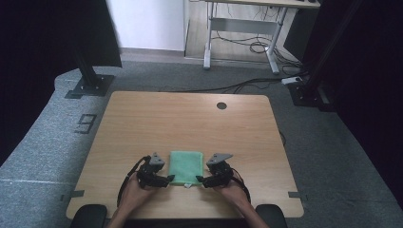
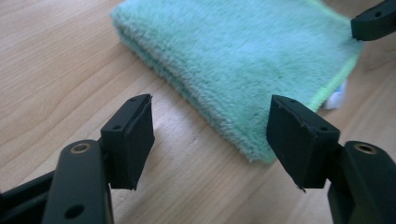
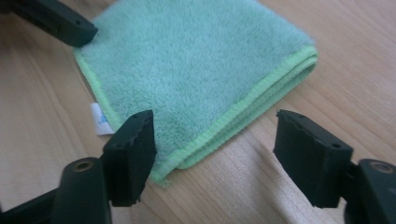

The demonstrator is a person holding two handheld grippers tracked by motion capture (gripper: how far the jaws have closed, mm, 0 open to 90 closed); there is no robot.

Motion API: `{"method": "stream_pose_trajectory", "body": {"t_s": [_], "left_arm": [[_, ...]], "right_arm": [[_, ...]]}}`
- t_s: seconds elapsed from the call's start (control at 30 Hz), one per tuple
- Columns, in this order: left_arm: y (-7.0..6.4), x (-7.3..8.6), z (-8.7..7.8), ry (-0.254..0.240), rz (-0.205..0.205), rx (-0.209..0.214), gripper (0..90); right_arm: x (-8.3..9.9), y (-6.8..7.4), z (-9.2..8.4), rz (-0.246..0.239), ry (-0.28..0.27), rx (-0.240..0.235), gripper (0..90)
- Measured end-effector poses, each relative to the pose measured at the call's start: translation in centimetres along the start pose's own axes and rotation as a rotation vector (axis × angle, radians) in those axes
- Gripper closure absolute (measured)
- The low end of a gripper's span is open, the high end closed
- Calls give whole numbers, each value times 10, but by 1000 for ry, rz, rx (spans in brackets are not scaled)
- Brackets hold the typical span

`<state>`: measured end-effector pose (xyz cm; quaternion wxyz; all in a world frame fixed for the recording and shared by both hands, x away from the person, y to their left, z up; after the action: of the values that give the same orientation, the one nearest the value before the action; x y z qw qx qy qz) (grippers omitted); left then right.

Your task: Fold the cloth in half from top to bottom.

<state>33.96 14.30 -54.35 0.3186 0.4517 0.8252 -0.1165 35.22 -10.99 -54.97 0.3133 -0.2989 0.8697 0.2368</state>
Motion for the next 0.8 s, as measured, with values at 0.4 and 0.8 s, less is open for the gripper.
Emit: {"method": "stream_pose_trajectory", "body": {"t_s": [0.4, 0.8], "left_arm": [[11, -5, 13, -16, -18, -19, 334], [28, -12, 25, -31, -40, -23, 304]], "right_arm": [[-4, -12, 11, 21, -5, 51, 349], [-13, -26, 16, 44, -14, 68, 349]]}}
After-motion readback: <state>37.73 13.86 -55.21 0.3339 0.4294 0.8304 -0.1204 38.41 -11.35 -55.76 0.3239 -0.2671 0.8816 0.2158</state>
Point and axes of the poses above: each handheld gripper's, and its own axes: z roughly forward along the jaws, x roughly out of its underside, y roughly to its left, the point moved 2 cm from there along z, roughly forward along the jaws, and after that the axes turned 14 degrees about z, right-handed, at the moved point
